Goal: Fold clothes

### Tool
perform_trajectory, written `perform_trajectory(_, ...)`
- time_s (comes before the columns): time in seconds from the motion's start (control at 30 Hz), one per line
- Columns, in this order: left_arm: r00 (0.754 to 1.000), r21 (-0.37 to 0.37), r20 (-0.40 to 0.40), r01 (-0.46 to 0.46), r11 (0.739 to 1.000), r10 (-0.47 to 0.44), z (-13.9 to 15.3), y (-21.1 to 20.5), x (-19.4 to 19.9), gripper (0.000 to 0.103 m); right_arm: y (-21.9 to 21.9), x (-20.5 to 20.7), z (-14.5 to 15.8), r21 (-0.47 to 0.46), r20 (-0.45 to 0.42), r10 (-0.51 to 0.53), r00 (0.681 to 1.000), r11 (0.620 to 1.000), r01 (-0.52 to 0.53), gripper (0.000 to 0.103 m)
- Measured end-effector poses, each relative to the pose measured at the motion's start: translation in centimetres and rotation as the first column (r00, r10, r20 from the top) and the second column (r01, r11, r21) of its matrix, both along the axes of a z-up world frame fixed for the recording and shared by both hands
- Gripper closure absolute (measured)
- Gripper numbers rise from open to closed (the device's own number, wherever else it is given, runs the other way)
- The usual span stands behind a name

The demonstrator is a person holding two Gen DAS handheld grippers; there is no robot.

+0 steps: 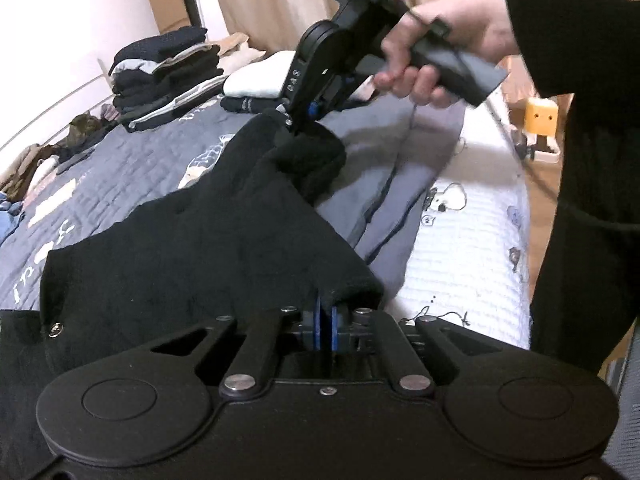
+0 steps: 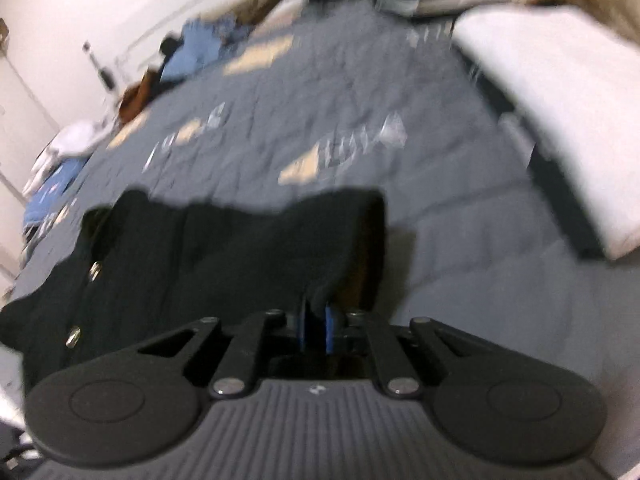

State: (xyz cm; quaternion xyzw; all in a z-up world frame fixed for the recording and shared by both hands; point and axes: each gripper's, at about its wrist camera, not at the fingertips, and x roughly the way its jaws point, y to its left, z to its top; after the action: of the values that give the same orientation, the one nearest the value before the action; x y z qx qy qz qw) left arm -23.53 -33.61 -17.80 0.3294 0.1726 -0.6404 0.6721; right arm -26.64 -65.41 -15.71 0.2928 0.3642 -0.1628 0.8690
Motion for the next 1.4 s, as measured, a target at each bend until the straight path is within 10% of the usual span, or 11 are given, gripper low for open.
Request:
perform_trajectory(0.13,0.999,-0.021,-0.034,-0.033,0.999,0.032,0.4,0.0,0.7,0.098,-0.6,-2.5,1.9,0.045,0.117,0.041,0.992,0.998,-0.047,0.088)
perform_trajectory(0.27,0.998,-0.023,-0.043,-0.045,0.999,0.044,0.5,-0.1,0.9,0.097,-0.2,-4.7,3.3,0.026,0.187,0.095,0.978,0.994,-0.102,0.058)
perform_trajectory(0.53,0.998,-0.033,-0.034,-0.051,0.998,0.050,0.6,-0.4,0.6,0.092,1.2,-4.1,1.9,0.020,0.104,0.209,0.972,0.977,-0.212,0.053)
perform_trajectory(0.67,0.998,-0.070,-0.017,-0.062,0.996,0.061,0.8,-0.3,0.3,0.062,2.1,-3.9,1.7,0.009,0.098,0.239,0.966,0.971,-0.241,0.053)
perform_trajectory(0.83,0.998,-0.101,0.009,-0.064,0.993,0.065,1.0,-0.4,0.0,0.062,2.7,-3.2,0.8,-0.016,0.046,0.237,0.970,0.971,-0.237,0.055)
perform_trajectory(0.93,0.998,-0.088,0.044,-0.047,0.995,0.051,0.4,-0.7,-0.5,0.062,2.8,-2.8,0.2,-0.031,0.016,0.224,0.974,0.974,-0.223,0.075)
perform_trajectory(1.03,0.996,-0.054,0.087,-0.024,0.998,0.029,-0.3,-1.0,-1.1,0.096,2.9,-2.6,-0.1,-0.077,-0.015,0.225,0.974,0.971,-0.226,0.087)
perform_trajectory(1.4,0.993,-0.072,-0.114,-0.036,0.997,0.027,2.6,0.8,1.8,0.098,4.7,-4.1,3.4,-0.423,0.069,0.308,0.949,0.870,-0.252,0.095)
